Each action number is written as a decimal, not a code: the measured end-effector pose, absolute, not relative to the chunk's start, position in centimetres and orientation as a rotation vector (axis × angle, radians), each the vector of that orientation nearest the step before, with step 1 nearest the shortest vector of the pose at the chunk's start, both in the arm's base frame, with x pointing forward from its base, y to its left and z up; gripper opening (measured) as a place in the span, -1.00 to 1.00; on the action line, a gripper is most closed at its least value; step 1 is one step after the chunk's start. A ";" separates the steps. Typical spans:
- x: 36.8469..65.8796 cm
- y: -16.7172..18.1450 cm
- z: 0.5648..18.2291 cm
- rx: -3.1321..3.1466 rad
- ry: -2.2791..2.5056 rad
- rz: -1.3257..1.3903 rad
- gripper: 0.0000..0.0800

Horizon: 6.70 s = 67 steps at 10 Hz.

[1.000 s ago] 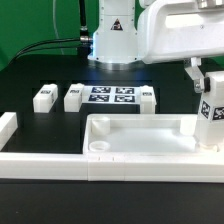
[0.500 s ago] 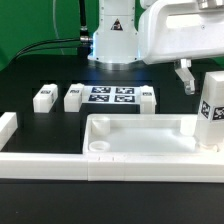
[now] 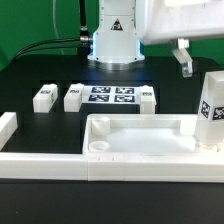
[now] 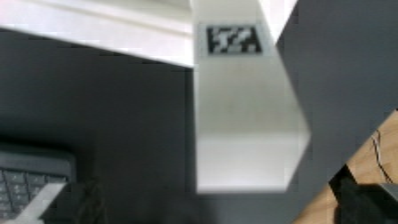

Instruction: Assemble desk

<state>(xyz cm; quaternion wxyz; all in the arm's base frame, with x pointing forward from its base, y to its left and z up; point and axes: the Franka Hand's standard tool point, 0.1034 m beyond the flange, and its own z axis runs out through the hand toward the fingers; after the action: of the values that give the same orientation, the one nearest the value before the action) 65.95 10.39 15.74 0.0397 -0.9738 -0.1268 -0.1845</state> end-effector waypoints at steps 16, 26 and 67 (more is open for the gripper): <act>65.3 10.9 12.6 -2.977 -0.382 0.241 0.31; 65.0 10.3 12.4 -2.943 0.664 0.295 -0.28; 65.1 9.4 11.8 -2.744 1.285 0.109 -0.28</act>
Offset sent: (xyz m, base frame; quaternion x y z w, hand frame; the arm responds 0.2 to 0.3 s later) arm 0.0000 0.0000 0.0000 0.0000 0.0000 0.0000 1.0000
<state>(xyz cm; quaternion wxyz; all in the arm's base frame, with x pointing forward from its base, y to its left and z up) 65.14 9.37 11.76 0.0548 -0.9036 0.4233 0.0359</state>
